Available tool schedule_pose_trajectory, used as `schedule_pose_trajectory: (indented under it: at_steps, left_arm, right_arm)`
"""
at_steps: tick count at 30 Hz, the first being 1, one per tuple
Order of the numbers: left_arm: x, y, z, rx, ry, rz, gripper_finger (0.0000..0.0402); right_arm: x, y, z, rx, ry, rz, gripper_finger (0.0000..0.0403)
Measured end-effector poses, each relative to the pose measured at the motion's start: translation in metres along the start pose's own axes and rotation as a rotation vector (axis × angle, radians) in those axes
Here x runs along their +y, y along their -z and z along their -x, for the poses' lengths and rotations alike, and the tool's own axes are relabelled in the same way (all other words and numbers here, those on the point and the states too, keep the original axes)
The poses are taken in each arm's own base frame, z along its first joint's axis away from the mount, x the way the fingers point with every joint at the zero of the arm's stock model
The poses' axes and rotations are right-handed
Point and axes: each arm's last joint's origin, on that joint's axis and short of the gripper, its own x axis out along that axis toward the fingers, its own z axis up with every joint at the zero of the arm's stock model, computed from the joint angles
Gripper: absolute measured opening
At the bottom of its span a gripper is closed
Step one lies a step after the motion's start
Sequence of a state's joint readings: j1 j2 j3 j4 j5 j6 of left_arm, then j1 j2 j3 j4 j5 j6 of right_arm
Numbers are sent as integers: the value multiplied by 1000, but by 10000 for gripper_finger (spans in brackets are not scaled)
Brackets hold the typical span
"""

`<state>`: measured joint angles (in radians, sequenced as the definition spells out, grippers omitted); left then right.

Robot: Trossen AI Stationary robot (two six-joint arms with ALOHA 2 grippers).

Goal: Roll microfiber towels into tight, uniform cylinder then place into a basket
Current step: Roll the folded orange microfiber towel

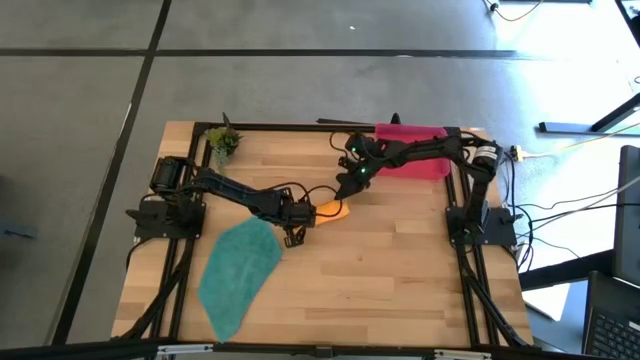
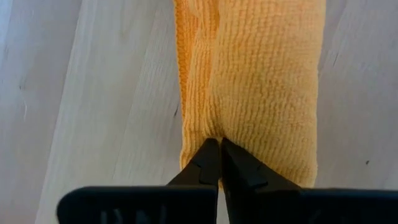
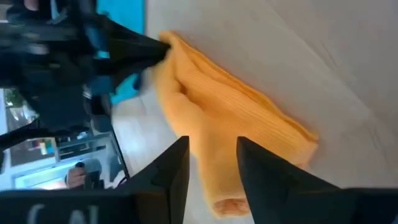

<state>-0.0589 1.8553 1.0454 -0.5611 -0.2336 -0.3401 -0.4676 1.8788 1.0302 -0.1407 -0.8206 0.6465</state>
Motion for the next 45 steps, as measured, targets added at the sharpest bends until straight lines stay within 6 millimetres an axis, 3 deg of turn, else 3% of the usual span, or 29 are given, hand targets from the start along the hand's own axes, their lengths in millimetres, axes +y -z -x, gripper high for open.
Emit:
schedule_pose_trajectory:
  at_steps: [9,13,18,22,27,35,42,45]
  left_arm:
    - [4,-1,-1,13,33,16,0]
    - [8,-3,-2,16,44,31,0]
    - [12,-5,-2,20,76,51,0]
    - [13,-6,-3,15,76,51,0]
    - [13,-7,-3,-1,82,52,0]
    - [13,-8,-3,-3,83,52,0]
    - [12,-9,-3,-15,86,51,0]
    - [12,-9,-3,-17,87,51,0]
  right_arm:
    - [32,4,43,-160,112,318,135]
    - [53,25,54,-185,190,503,135]
    - [65,59,45,-151,224,697,135]
    - [56,80,25,-111,210,781,135]
    - [37,93,0,-191,219,898,135]
    - [27,89,-12,-239,237,969,135]
    - [1,86,-30,-182,370,941,135]
    - [-2,86,-32,-176,373,929,135]
